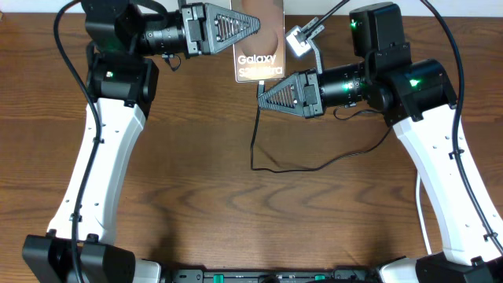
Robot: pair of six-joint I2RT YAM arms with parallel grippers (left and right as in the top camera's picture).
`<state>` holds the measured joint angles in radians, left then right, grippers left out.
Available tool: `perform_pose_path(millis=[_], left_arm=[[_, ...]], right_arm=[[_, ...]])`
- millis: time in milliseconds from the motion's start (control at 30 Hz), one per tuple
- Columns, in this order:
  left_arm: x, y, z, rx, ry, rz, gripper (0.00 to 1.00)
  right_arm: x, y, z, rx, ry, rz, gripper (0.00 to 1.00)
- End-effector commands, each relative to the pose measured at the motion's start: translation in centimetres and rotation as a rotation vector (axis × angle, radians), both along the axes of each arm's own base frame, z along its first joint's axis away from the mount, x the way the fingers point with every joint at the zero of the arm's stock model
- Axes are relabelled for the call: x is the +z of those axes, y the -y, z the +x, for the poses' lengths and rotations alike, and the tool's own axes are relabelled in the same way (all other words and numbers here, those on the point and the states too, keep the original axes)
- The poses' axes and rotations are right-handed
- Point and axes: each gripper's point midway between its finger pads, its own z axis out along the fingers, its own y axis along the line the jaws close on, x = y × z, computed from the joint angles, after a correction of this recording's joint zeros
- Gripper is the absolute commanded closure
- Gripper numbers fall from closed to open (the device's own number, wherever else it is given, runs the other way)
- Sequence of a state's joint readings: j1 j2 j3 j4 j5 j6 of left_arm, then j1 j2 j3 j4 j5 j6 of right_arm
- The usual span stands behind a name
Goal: Plug charger to phone and switch on socket
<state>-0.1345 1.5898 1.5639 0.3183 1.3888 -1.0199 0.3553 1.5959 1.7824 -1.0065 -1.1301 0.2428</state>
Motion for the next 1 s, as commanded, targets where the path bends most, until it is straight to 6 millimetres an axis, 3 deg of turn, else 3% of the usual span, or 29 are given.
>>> perform_pose_path(millis=[0,600,967], left_arm=[[0.7,0.1,-0.7,-0.017,0.049,0.0,0.93],[0.8,0.1,-0.6,-0.011,0.048,-0.001,0.93],[0.8,0.1,-0.6,-0.011,0.048,-0.001,0.93]], right_arm=[[0.7,-0.5,-1.2,0.05,0.016,0.027,0.99],[0.4,-0.4,-1.6,0.062,0.016,0.018,0.99],[1.3,-0.7,-1.5,0.088,0.054,0.064,0.99]])
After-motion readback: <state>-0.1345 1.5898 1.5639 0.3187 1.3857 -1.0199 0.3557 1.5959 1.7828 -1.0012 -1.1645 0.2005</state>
